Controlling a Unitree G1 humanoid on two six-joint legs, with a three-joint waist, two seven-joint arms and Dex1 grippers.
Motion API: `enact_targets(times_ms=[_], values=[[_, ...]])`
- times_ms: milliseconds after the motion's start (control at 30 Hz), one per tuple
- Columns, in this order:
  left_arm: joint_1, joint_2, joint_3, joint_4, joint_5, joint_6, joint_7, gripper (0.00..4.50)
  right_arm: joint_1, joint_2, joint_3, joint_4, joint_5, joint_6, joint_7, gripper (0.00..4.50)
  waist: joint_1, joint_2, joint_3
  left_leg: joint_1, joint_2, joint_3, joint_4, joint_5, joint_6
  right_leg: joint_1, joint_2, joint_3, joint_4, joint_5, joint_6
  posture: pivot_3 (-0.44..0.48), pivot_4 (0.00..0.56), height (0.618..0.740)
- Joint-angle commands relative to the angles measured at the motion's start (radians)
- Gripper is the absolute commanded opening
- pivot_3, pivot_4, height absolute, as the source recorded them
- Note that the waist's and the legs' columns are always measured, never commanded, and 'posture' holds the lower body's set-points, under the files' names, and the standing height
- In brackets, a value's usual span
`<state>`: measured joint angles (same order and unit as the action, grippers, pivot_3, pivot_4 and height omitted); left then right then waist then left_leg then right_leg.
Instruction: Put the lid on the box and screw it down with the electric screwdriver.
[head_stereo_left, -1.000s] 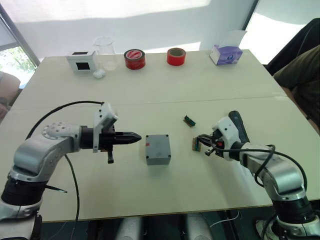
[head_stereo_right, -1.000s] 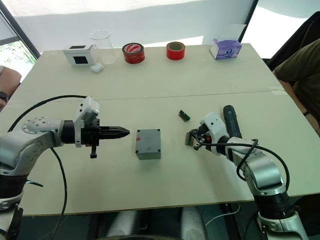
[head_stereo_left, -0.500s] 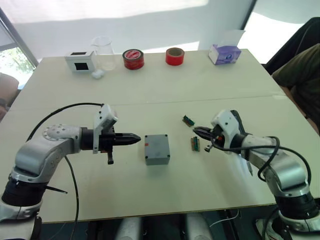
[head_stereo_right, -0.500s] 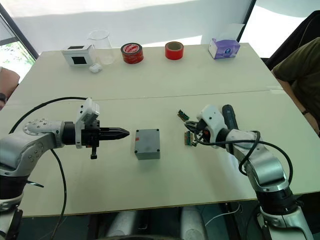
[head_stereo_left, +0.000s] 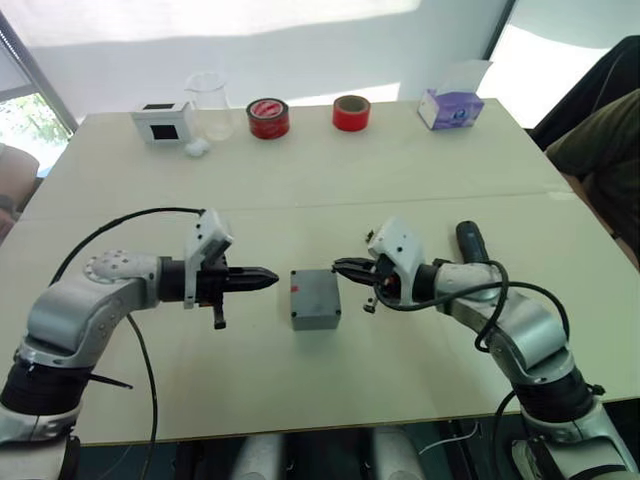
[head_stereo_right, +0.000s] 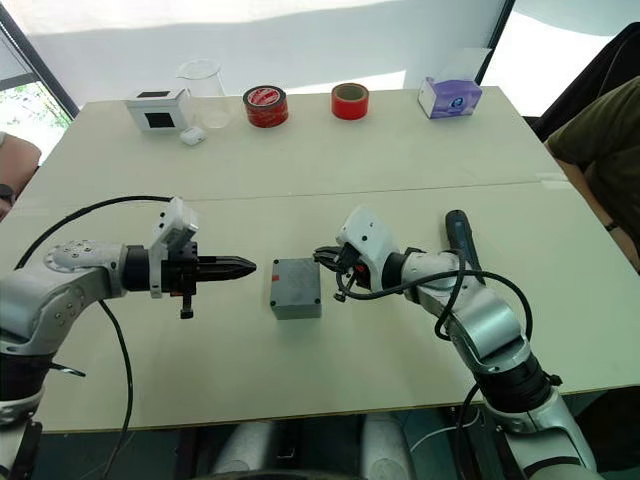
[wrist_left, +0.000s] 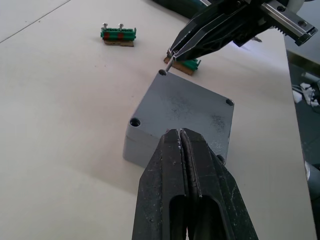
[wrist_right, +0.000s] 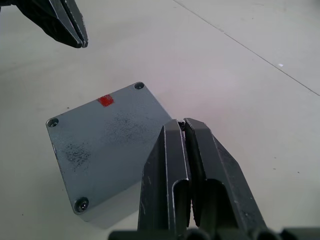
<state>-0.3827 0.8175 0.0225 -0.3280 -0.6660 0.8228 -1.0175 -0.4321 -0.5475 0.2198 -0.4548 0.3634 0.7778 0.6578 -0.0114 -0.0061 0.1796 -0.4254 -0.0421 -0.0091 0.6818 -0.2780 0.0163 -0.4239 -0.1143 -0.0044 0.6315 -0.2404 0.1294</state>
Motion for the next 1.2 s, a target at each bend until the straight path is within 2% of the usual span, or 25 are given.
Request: enact_targets(times_ms=[33,567,667,867,1000,1200], values=[[0.008,0.014,0.037,-0.036,-0.017,0.0,0.008,0.0,-0.008,0.001,-0.007,-0.009,-0.008,-0.027,0.008,0.03,0.001,0.0,0.0,0.0,0.0,0.0,0.0,0.0,0.0,0.0,0.0,0.0,0.0,0.0,0.0,0.0,0.15,0.74],[0.003,0.006,0.03,-0.034,-0.02,-0.005,0.02,0.0,-0.017,0.009,0.017,0.053,-0.052,-0.054,0.022,0.03,0.001,0.0,0.0,0.0,0.0,0.0,0.0,0.0,0.0,0.0,0.0,0.0,0.0,0.0,0.0,0.0,0.15,0.74],[0.003,0.005,0.029,-0.033,-0.02,-0.005,0.02,0.0,-0.019,0.013,0.015,0.055,-0.051,-0.051,0.022,0.85,0.001,0.0,0.0,0.0,0.0,0.0,0.0,0.0,0.0,0.0,0.0,0.0,0.0,0.0,0.0,0.0,0.15,0.74],[0.006,0.002,0.027,-0.032,-0.018,-0.008,0.02,0.0,-0.021,0.008,0.008,0.048,-0.044,-0.037,0.028,3.18,0.001,0.0,0.0,0.0,0.0,0.0,0.0,0.0,0.0,0.0,0.0,0.0,0.0,0.0,0.0,0.0,0.15,0.74],[0.005,0.0,0.025,-0.031,-0.018,-0.01,0.02,0.0,-0.027,0.011,-0.028,0.037,-0.023,-0.007,0.018,4.48,0.001,0.0,0.0,0.0,0.0,0.0,0.0,0.0,0.0,0.0,0.0,0.0,0.0,0.0,0.0,0.0,0.15,0.74],[-0.001,-0.013,0.013,-0.02,-0.01,-0.019,0.018,0.0,-0.032,0.023,-0.082,0.021,0.014,0.037,-0.005,4.48,0.001,0.0,0.0,0.0,0.0,0.0,0.0,0.0,0.0,0.0,0.0,0.0,0.0,0.0,0.0,0.0,0.15,0.74]])
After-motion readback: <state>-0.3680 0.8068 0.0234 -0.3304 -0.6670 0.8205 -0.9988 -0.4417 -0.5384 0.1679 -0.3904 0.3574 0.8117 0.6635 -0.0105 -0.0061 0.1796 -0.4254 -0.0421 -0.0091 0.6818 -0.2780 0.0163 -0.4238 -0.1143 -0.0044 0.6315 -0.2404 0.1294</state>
